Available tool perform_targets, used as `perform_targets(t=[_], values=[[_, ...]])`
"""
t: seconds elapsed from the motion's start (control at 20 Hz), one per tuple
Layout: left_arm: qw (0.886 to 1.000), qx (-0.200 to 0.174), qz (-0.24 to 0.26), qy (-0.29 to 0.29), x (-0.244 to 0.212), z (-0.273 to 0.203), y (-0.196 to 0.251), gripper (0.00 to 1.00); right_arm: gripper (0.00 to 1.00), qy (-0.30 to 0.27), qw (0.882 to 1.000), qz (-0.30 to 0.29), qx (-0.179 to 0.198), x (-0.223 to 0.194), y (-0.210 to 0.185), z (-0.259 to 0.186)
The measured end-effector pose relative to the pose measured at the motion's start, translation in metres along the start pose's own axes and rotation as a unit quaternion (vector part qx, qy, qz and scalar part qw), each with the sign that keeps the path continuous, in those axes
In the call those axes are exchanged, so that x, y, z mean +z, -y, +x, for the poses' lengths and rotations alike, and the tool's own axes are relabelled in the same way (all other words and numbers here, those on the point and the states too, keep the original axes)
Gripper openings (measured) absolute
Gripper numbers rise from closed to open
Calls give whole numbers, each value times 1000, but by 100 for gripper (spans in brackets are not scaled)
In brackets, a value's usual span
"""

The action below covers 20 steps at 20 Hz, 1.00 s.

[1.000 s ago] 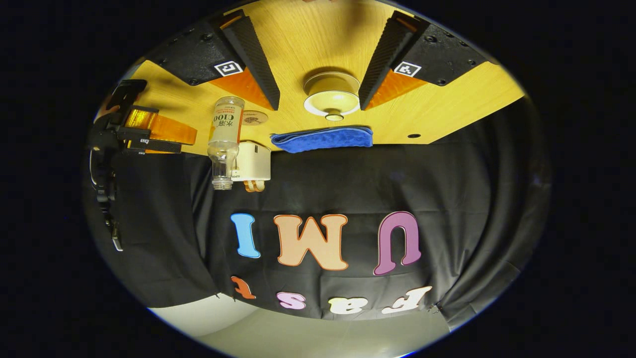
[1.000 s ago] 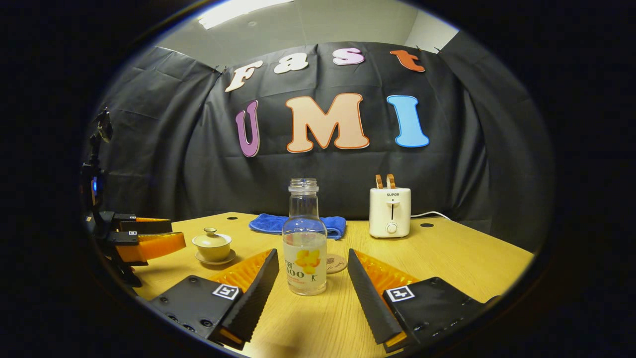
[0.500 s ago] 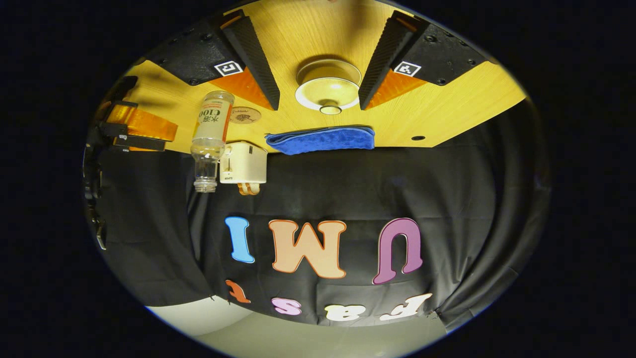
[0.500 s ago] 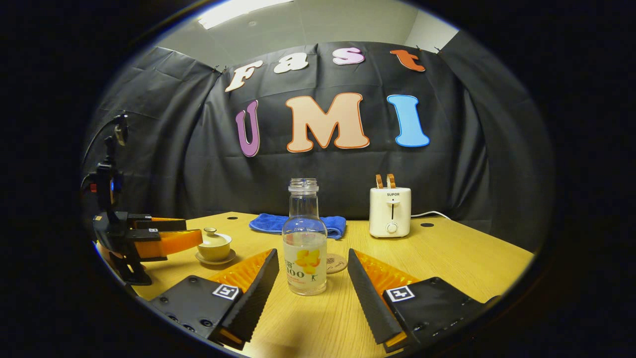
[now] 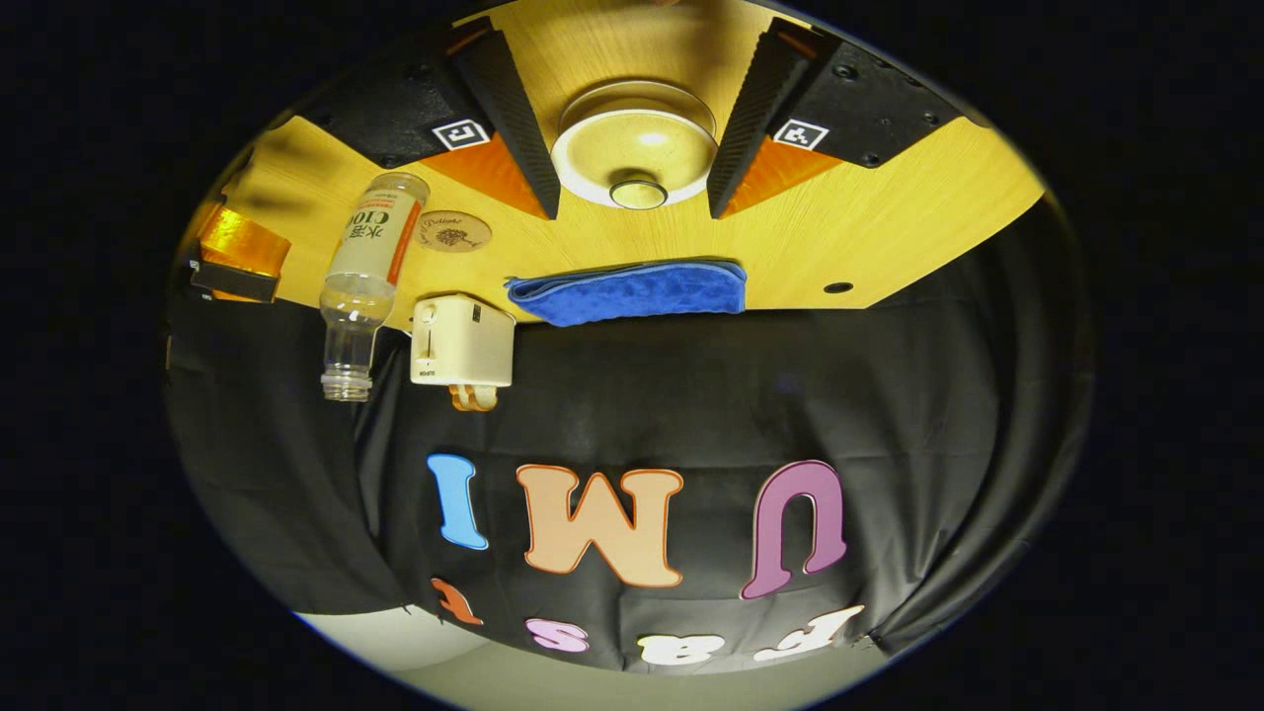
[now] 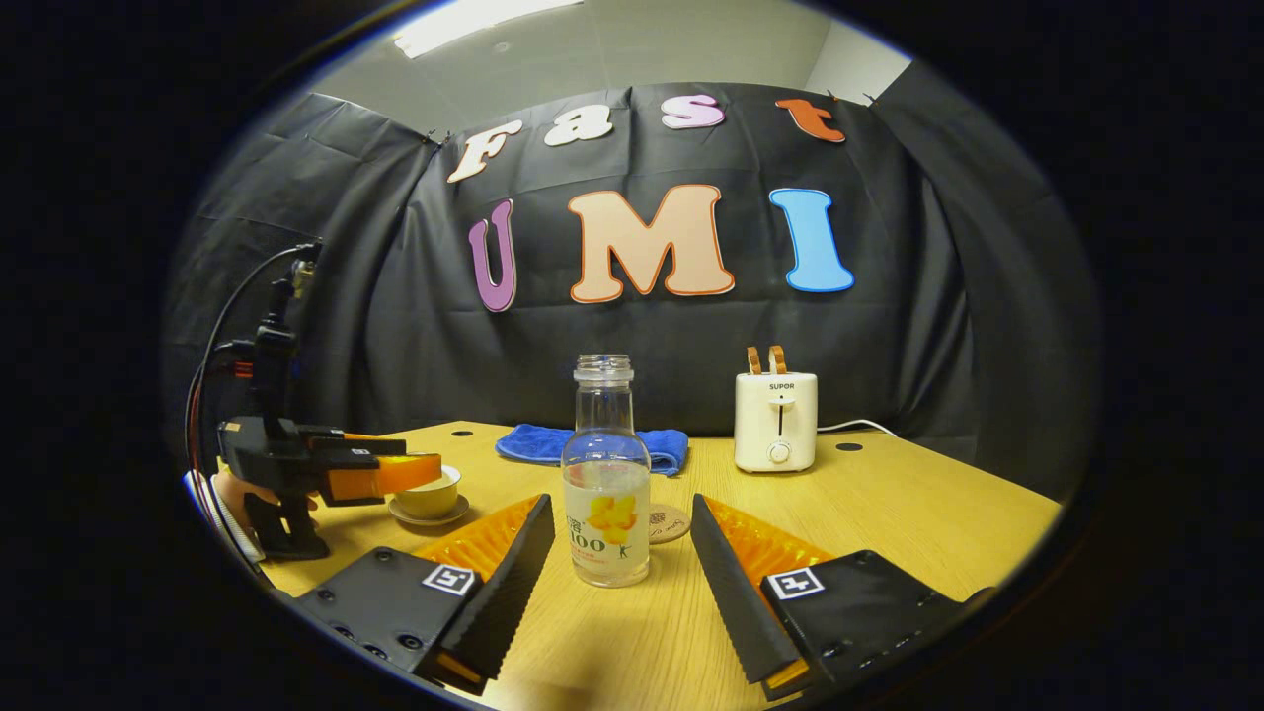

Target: Open the teacup lid with one hand, grasp the water bottle and pour water into the teacup with the other hand; after pouring, place the water bottle on the coaster and then close the teacup lid.

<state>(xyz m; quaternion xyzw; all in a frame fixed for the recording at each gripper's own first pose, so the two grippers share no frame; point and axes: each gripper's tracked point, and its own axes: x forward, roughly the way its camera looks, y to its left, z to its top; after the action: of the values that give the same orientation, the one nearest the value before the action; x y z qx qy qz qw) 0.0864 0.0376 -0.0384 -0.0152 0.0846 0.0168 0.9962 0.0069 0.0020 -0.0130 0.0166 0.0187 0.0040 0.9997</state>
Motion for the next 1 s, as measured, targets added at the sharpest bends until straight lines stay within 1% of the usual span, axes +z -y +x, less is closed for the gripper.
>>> perform_targets(t=[0.05,0.15,0.3,0.35,0.4,0.5,0.55,0.65,0.7,0.75,0.9,1.0], values=[[1000,1,2,-2,1,3,0,88,97,0,1000,0,0,0,1,0],[1000,4,2,-2,2,6,-4,88,97,0,1000,0,0,0,0,-1],[1000,8,2,-9,0,11,-6,74,97,1,1000,0,0,0,1,-1],[1000,8,3,-13,-1,12,-5,71,97,1,1000,0,0,0,1,-1],[1000,10,5,-17,-2,13,-5,63,97,1,1000,0,0,1,1,0],[1000,9,9,-18,-1,13,-5,54,97,0,1000,0,0,1,0,-1],[1000,10,9,-15,-1,12,-6,53,97,1,1000,0,0,1,1,-1],[1000,8,9,-10,0,12,-5,43,97,0,1000,0,0,0,1,0],[1000,11,10,-7,2,12,-6,35,97,0,1000,0,0,1,0,-1],[1000,12,11,-8,1,13,-6,30,97,0,1000,0,0,0,0,-1],[1000,17,9,-4,4,12,-7,28,97,0,1000,0,0,1,0,-1],[1000,15,9,-1,3,11,-6,28,97,0,1000,0,-3,1,2,-1]])
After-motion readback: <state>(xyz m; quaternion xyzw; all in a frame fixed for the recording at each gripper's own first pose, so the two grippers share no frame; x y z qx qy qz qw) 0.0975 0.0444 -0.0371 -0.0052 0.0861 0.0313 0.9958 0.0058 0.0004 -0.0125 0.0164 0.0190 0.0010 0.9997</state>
